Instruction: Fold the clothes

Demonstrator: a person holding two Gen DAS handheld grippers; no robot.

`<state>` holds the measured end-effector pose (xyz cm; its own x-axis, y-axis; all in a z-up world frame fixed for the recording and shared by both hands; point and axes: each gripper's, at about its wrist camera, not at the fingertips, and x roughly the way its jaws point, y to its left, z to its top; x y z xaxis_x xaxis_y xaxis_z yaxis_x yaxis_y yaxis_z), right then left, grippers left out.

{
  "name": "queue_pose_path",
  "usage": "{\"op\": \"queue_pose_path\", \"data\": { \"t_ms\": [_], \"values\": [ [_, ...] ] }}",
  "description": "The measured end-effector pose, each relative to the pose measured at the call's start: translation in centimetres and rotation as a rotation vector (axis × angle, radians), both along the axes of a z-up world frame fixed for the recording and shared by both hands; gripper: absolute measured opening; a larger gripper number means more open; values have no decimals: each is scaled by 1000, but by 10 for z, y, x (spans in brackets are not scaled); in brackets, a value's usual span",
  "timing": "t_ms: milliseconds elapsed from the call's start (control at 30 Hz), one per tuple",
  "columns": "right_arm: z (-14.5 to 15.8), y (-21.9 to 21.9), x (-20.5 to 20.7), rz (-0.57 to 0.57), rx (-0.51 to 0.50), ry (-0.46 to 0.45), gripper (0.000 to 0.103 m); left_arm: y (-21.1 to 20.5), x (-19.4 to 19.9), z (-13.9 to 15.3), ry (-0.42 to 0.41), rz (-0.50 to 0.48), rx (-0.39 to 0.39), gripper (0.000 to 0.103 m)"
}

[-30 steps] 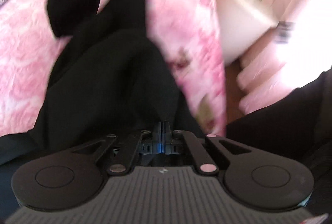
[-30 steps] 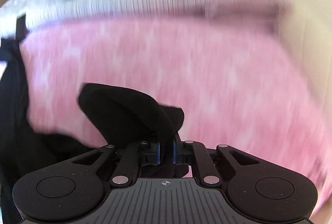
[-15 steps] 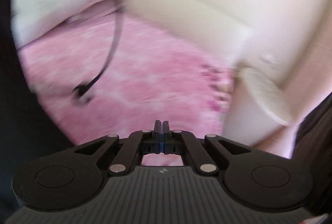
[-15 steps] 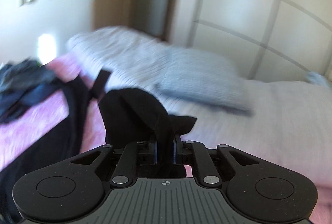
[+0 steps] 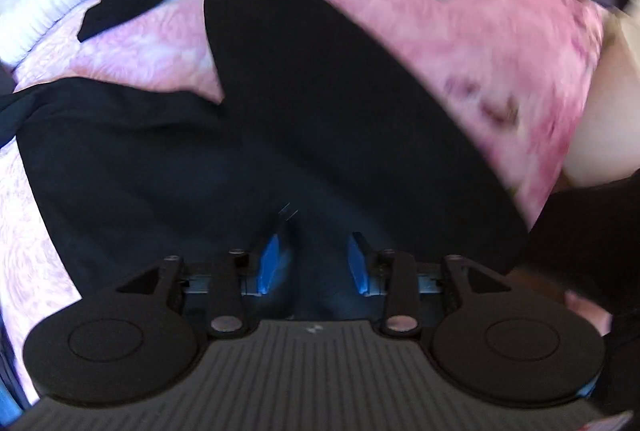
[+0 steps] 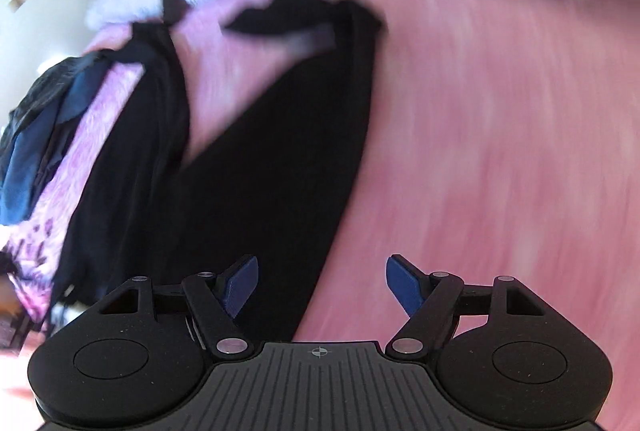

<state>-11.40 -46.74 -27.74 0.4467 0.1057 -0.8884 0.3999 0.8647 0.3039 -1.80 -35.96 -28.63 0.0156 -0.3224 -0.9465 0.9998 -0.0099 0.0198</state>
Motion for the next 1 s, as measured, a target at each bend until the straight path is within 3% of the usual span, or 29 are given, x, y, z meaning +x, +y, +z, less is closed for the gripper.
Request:
{"op": "queue_pose_path", "data": {
  "t_ms": [167,267,367,433,500,567,600,667,733,767,833,867,900,1000],
  "values": [
    [-56,112,-44,-211,205,112,75,35,52,-34,-94,-158,47,45],
    [-83,154,-50,-317,271,135,74,46,85,-44,-134,-114,91,47],
    [-86,166,-50,-409,243,101,74,61,110,-53,-124,35,156,47],
    [-84,170,-45,-409,221,118,61,76,113,-60,-51,155,177,48],
    [-81,169,-39,-387,218,129,28,91,115,-69,32,277,196,51],
    [-75,164,-31,-345,215,132,22,106,116,-77,114,399,215,57],
    [-71,161,-27,-319,200,139,17,112,113,-81,125,437,216,66],
    [-62,155,-17,-267,172,152,8,122,101,-87,109,477,202,72],
    [-53,149,-8,-215,143,166,5,127,92,-85,94,491,177,73],
    [-49,146,-3,-189,129,172,4,130,89,-83,98,495,166,71],
    [-40,140,6,-137,100,185,4,134,84,-78,107,501,144,44],
    [-36,137,11,-111,86,192,4,136,82,-75,111,505,134,37],
    [-31,134,16,-85,71,198,3,136,80,-71,128,503,119,8],
    [-13,109,25,-20,-2,208,3,129,64,-49,176,449,61,3]
  ]
}}
